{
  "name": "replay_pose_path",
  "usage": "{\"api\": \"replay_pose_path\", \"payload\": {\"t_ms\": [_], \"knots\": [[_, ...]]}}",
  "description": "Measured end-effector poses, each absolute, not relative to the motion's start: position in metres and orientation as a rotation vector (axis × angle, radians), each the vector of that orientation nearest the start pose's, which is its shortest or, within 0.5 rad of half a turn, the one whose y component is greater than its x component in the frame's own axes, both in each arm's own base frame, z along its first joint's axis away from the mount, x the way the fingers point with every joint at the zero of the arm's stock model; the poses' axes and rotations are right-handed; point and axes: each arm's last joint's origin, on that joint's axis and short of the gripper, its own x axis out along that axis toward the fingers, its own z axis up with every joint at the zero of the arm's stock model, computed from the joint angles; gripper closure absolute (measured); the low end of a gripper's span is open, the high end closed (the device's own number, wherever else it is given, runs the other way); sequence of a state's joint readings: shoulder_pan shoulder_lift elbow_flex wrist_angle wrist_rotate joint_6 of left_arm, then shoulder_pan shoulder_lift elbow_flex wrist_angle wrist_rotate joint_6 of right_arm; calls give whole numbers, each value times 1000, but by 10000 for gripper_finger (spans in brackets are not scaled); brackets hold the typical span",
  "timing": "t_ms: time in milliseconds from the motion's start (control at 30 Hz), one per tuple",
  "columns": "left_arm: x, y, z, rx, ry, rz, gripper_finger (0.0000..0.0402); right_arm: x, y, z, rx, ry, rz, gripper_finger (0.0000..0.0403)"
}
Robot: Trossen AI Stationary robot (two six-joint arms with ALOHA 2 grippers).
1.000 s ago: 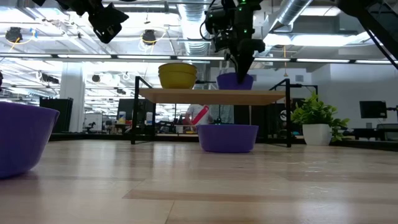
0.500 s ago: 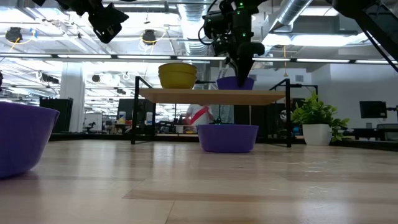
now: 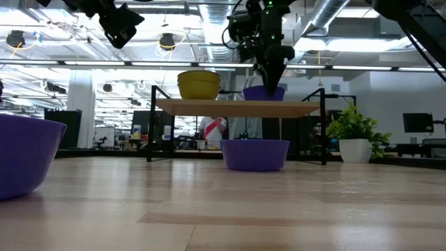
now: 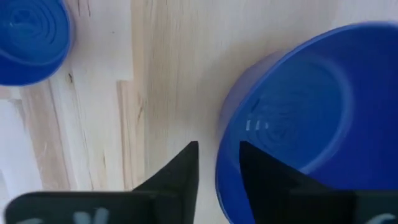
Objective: Pick & Place Mini bowls
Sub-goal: Stack the top blue bowl on top of the blue bowl on the shelf
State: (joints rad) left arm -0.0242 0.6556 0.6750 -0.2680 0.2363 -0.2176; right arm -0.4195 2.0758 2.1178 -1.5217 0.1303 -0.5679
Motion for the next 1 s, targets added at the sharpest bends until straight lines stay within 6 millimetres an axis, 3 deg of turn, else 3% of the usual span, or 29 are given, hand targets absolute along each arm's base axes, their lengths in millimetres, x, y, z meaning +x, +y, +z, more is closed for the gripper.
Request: {"api": "replay_pose_path", "payload": {"t_ms": [333,467,667,833,1000], "knots": [[147,-10,306,-242,275,-231,209,359,-163,351,-247,1434,-84,243],[147,-10,306,-242,275,-231,209,361,-152,371,-210,1344,-153,231],[147,-10,306,-242,275,-231,209,358,-110,388,-250,1289,-71,221],[147,-10,306,-240,275,-232,209,352,-64,409,-282,1186,102,222],[147,-10,306,-238,275,-232,209,351,-21,415,-323,1139,246,230]]}}
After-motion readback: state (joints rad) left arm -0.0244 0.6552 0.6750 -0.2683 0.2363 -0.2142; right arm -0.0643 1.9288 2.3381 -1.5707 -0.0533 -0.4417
